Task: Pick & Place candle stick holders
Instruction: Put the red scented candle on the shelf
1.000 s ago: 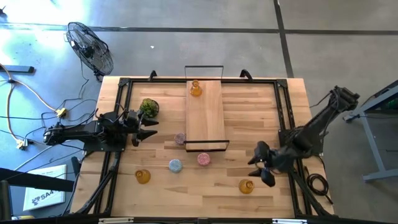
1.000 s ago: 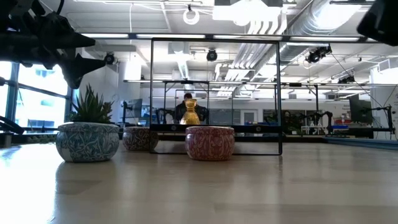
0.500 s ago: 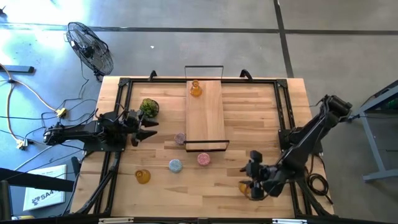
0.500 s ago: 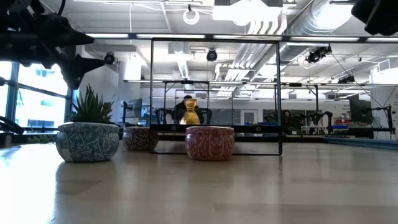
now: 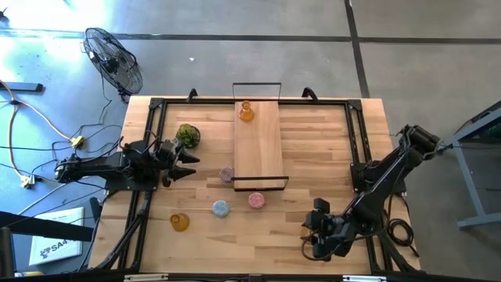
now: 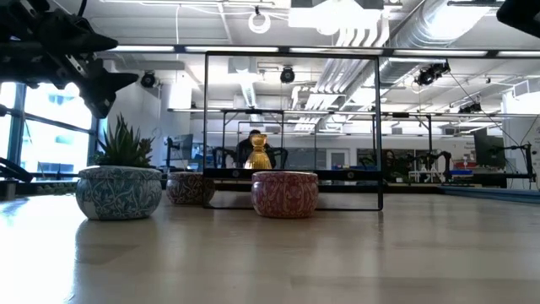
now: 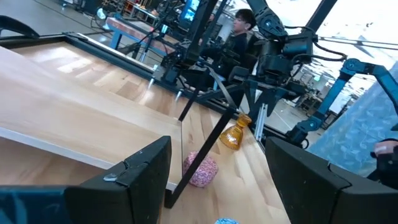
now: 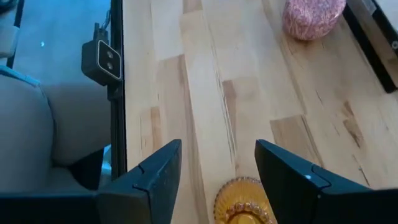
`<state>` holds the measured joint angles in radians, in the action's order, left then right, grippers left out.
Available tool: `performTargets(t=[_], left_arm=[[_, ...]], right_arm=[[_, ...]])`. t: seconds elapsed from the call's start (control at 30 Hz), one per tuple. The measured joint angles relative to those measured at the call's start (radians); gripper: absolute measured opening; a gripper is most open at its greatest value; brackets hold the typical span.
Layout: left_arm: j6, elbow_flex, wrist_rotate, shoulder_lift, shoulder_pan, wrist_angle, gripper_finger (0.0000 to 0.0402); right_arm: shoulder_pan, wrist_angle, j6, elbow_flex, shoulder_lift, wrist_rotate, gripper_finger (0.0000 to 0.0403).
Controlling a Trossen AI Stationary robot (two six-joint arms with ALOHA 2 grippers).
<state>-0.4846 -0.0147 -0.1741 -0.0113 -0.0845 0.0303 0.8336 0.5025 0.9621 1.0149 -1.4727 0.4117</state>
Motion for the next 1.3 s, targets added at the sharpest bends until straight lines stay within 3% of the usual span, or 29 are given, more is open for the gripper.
performTargets(t=[0.3, 0.53, 0.77, 0.97, 1.07, 1.3], left_arm=[[0.008, 0.0, 0.001, 0.0, 0.0, -0.001, 0.0257], [0.035, 0.0, 0.001, 0.0, 0.0, -0.001, 0.0257], [0.025, 0.0, -0.044, 0.0, 0.0, 0.005, 0.0257], [-0.017, 0.0, -0.12, 0.0, 0.022, 0.02, 0.0257], [-0.016, 0.0, -0.073, 0.0, 0.078, 0.02, 0.0257], [0.024, 0.0, 0.154, 0.0, 0.209, 0.004, 0.0257]], right_arm=[[-0.119, -0.129, -0.137, 0.0, 0.0, 0.018, 0.02], [-0.209, -0.162, -0.179, 0.0, 0.0, -0.055, 0.0227], [-0.233, -0.196, -0.224, 0.0, 0.0, -0.081, 0.0273], [-0.229, -0.251, -0.289, 0.0, 0.0, -0.063, 0.0283], [-0.223, -0.253, -0.297, 0.0, 0.0, -0.042, 0.0283], [-0.223, -0.253, -0.309, 0.0, 0.0, -0.024, 0.0283]])
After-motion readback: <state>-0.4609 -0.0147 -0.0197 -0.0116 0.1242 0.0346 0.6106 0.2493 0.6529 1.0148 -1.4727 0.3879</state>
